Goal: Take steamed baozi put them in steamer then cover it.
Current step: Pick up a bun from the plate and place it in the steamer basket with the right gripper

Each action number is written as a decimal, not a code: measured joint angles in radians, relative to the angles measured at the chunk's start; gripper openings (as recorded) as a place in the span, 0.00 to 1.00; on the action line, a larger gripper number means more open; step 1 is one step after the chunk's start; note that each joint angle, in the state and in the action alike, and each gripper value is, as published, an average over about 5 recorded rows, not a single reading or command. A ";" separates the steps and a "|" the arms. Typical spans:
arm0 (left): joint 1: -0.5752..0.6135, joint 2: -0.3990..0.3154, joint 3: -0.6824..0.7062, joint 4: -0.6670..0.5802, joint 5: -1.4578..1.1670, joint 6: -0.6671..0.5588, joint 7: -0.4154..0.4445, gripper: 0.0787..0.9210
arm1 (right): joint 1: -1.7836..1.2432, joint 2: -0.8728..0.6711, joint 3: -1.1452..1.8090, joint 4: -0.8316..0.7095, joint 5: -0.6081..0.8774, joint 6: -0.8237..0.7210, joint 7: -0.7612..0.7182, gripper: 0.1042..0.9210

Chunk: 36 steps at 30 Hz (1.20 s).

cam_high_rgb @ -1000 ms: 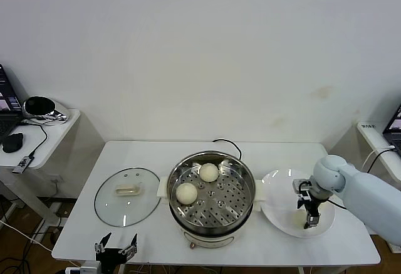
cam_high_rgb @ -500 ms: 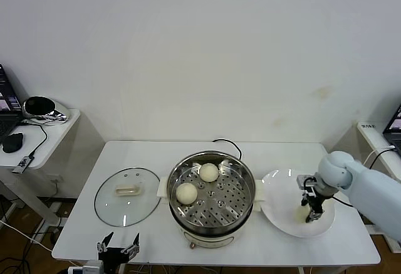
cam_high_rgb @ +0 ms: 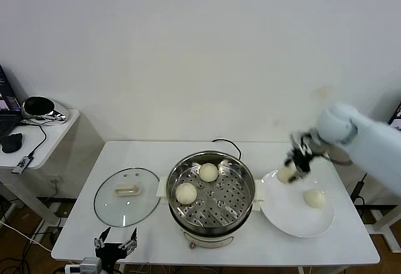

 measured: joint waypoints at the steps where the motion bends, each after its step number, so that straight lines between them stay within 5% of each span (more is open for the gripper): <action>1: 0.001 0.000 -0.001 -0.002 0.000 -0.001 -0.001 0.88 | 0.027 0.021 -0.010 -0.006 0.018 0.015 -0.003 0.53; 14: 0.019 -0.011 -0.014 -0.046 -0.010 -0.015 -0.009 0.88 | 0.186 0.285 -0.186 -0.038 0.091 0.435 0.016 0.58; 27: 0.004 -0.027 -0.016 -0.070 -0.016 -0.014 -0.008 0.88 | 0.161 0.426 -0.267 0.000 -0.137 0.828 0.039 0.60; 36: 0.003 -0.036 -0.016 -0.078 -0.015 -0.014 -0.009 0.88 | 0.129 0.479 -0.289 0.041 -0.268 0.966 0.027 0.60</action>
